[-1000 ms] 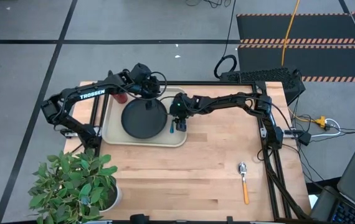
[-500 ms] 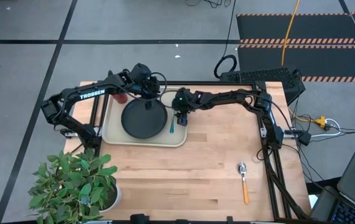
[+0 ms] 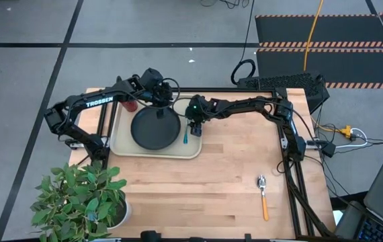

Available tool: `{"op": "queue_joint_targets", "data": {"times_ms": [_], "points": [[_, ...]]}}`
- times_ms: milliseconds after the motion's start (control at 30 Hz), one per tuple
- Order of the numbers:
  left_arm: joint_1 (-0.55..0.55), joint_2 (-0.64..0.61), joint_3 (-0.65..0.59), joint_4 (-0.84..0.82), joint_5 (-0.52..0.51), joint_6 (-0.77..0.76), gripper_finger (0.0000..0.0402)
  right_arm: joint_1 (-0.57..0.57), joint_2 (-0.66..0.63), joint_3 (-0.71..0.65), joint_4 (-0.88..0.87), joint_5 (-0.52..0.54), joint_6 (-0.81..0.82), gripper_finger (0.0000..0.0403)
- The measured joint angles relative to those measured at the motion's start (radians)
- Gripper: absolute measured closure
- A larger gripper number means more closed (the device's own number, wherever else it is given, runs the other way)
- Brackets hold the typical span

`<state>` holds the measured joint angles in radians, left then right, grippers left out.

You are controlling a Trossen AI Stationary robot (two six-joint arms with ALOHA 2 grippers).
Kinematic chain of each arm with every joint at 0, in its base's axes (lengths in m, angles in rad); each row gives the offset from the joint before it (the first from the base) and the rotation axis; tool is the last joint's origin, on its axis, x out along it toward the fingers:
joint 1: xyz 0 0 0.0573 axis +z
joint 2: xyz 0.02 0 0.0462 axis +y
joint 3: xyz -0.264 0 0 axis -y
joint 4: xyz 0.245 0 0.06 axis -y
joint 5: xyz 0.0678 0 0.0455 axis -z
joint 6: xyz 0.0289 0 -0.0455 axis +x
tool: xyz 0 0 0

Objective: Pick and place plate/cup/fork/spoon on tray
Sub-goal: Put the blue fork on the right side of the black plate

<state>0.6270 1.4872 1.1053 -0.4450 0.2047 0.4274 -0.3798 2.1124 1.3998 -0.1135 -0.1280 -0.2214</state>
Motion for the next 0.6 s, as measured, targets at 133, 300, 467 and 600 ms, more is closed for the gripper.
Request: {"op": "queue_joint_targets", "data": {"times_ms": [133, 300, 467, 600], "points": [[0.0, 0.0, 0.0, 0.0, 0.0, 0.0, 0.0321, 0.001, 0.0, 0.0, 0.0, 0.0, 0.0, 0.0232], [0.0, 0.0, 0.0, 0.0, 0.0, 0.003, 0.0321, 0.005, 0.0, 0.0, 0.001, -0.002, 0.004, 0.0232], [0.0, 0.0, 0.0, 0.0, 0.0, 0.006, 0.0321, 0.015, 0.0, 0.0, 0.001, 0.001, 0.007, 0.0232], [0.0, 0.0, 0.0, 0.0, 0.0, 0.006, 0.0321, 0.023, 0.0, 0.0, 0.006, 0.001, 0.017, 0.0232]]}}
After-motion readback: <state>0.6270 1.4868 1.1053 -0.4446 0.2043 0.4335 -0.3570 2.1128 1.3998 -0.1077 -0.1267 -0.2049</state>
